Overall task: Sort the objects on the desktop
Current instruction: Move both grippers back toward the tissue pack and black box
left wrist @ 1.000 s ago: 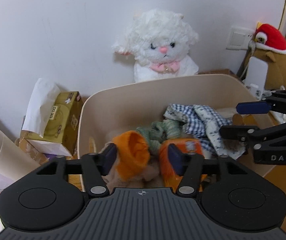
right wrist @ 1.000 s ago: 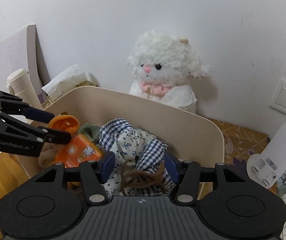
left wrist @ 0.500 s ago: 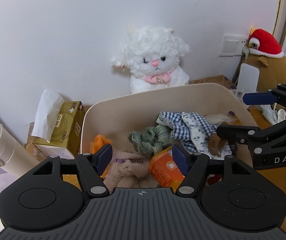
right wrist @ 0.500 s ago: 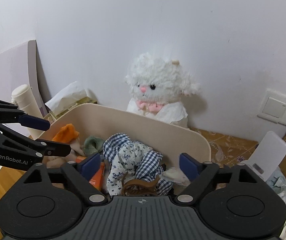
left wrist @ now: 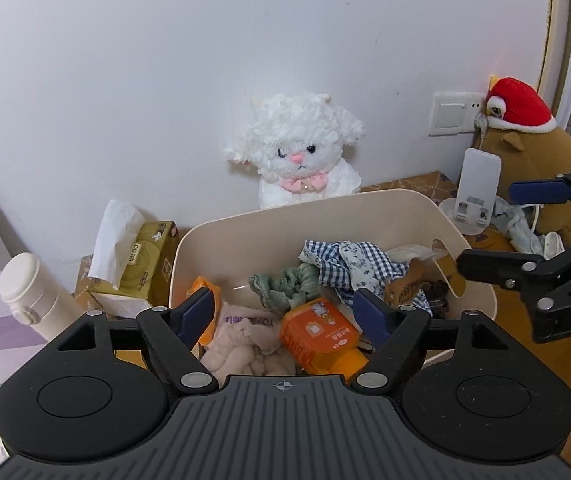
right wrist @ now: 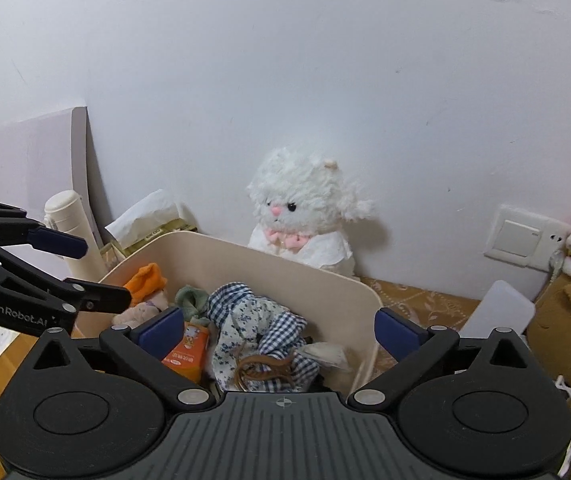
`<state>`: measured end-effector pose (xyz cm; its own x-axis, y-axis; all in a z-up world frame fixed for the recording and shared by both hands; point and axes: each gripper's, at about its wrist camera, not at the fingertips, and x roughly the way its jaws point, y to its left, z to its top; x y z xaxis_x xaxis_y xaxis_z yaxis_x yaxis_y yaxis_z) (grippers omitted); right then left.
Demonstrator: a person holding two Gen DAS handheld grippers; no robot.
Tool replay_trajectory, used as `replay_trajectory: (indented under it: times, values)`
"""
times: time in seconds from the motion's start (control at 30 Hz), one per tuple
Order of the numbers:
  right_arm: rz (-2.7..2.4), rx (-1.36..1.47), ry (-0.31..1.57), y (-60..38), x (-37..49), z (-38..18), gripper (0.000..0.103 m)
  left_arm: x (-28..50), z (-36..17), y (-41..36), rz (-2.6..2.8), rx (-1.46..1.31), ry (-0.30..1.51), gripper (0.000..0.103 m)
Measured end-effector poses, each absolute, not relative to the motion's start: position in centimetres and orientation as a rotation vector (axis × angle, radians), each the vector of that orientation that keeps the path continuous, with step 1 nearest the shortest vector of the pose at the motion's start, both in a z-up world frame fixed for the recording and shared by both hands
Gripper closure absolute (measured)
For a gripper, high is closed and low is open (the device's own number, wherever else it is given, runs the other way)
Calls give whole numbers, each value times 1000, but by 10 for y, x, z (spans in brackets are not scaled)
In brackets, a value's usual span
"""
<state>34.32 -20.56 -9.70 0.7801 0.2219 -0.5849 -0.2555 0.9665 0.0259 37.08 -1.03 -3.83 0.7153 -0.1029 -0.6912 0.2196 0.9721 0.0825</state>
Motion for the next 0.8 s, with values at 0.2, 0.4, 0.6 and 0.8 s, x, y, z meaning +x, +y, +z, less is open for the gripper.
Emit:
replay_trajectory:
  times: [0.2, 0.4, 0.6, 0.8]
  values:
    - [260, -63, 620, -226, 326, -92, 0, 350, -30, -16, -160, 157, 740, 22]
    - [257, -82, 622, -245, 307, -91, 0, 330, -24, -23, -145, 140, 728, 21]
    - [255, -72, 630, -262, 289, -96, 0, 308, -21, -34, -155, 128, 719, 19]
    - [253, -98, 640, -274, 272, -105, 0, 292, -30, -41, -150, 102, 719, 19]
